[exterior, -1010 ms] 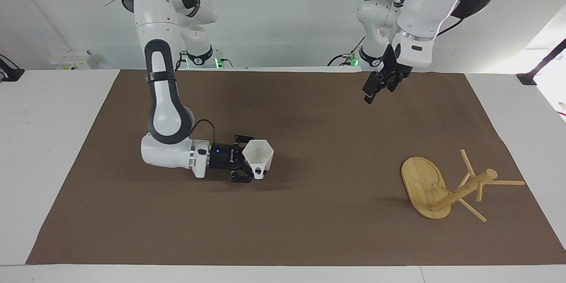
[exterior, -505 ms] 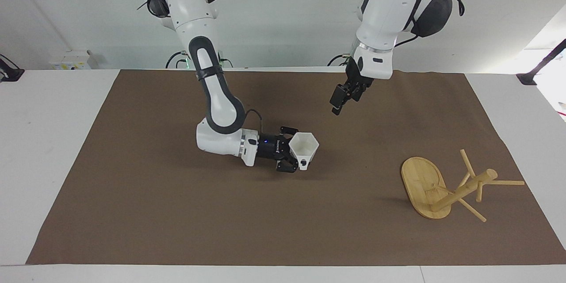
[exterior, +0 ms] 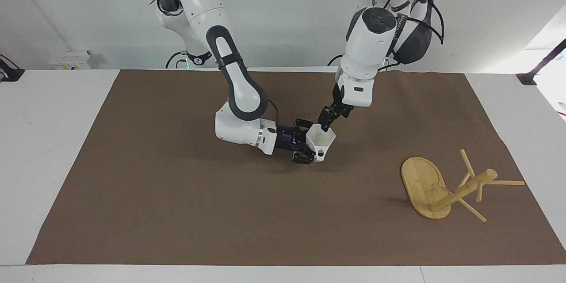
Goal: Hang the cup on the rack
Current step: 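Carry the mug with the right gripper while the left gripper grasps it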
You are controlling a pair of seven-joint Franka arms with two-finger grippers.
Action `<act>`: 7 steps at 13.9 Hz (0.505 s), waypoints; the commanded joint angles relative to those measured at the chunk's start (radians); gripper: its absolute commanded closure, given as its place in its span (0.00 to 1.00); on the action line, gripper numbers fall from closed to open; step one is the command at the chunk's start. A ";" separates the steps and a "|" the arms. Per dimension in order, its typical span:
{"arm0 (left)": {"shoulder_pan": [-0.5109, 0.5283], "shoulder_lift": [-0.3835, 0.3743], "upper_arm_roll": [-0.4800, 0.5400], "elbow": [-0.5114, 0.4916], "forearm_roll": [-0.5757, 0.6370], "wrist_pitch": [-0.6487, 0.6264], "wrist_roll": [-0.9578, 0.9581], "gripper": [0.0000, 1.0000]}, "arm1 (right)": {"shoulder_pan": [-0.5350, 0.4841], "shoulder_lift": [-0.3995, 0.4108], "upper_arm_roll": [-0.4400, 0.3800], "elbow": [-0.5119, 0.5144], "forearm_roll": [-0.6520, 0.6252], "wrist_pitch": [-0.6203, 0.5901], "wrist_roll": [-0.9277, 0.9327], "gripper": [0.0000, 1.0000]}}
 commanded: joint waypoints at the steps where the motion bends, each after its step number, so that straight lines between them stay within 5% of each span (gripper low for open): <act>1: -0.014 -0.011 0.016 -0.043 -0.002 0.008 0.085 0.12 | -0.008 -0.016 0.000 -0.018 0.023 -0.001 -0.030 0.68; 7: -0.011 0.003 0.016 -0.059 -0.002 0.056 0.173 0.26 | -0.008 -0.016 0.000 -0.018 0.023 0.002 -0.033 0.68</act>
